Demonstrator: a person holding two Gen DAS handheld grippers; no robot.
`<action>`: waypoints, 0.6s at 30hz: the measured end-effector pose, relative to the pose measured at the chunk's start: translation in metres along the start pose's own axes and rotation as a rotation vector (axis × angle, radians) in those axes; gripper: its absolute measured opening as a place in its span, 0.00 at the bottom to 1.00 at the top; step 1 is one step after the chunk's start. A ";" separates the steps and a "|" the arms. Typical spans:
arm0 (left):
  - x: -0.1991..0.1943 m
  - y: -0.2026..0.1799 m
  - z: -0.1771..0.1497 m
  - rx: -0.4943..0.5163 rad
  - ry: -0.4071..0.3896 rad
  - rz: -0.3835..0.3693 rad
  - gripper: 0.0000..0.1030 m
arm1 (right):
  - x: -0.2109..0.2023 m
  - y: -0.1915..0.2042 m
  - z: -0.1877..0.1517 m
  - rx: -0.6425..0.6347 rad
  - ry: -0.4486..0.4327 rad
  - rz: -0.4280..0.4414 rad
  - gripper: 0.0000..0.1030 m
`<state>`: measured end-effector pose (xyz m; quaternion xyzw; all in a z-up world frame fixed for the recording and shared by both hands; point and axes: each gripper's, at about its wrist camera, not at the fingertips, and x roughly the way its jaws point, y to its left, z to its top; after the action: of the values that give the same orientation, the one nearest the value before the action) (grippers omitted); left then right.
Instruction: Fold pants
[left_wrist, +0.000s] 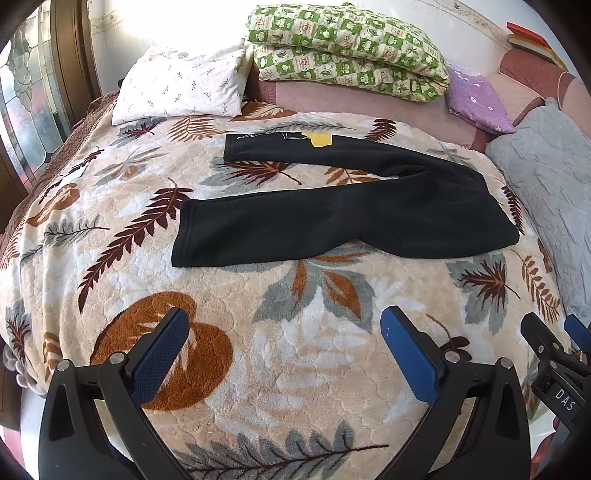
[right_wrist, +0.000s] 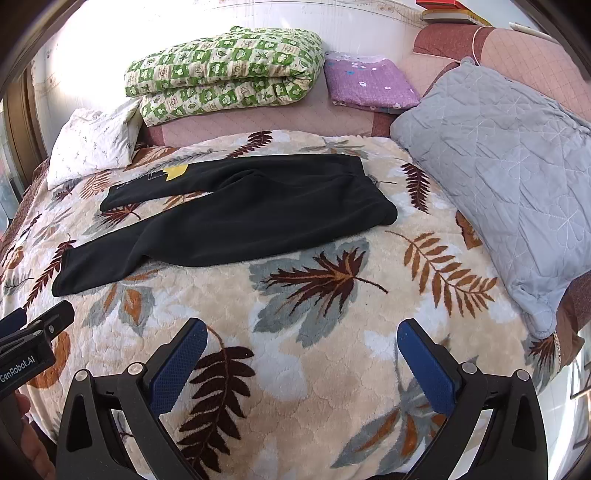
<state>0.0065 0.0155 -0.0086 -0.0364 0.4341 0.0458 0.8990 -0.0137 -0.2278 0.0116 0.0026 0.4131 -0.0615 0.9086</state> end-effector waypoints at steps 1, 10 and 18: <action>0.000 0.001 0.000 -0.001 0.002 0.002 1.00 | 0.000 0.000 0.000 -0.001 0.000 0.000 1.00; 0.005 0.004 0.001 -0.016 0.014 0.010 1.00 | 0.000 0.000 0.000 0.001 0.000 0.001 1.00; 0.005 0.005 0.002 -0.017 0.013 0.009 1.00 | 0.000 -0.001 0.002 0.000 0.000 0.004 1.00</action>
<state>0.0107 0.0206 -0.0114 -0.0421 0.4398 0.0532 0.8955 -0.0119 -0.2286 0.0127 0.0036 0.4132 -0.0597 0.9087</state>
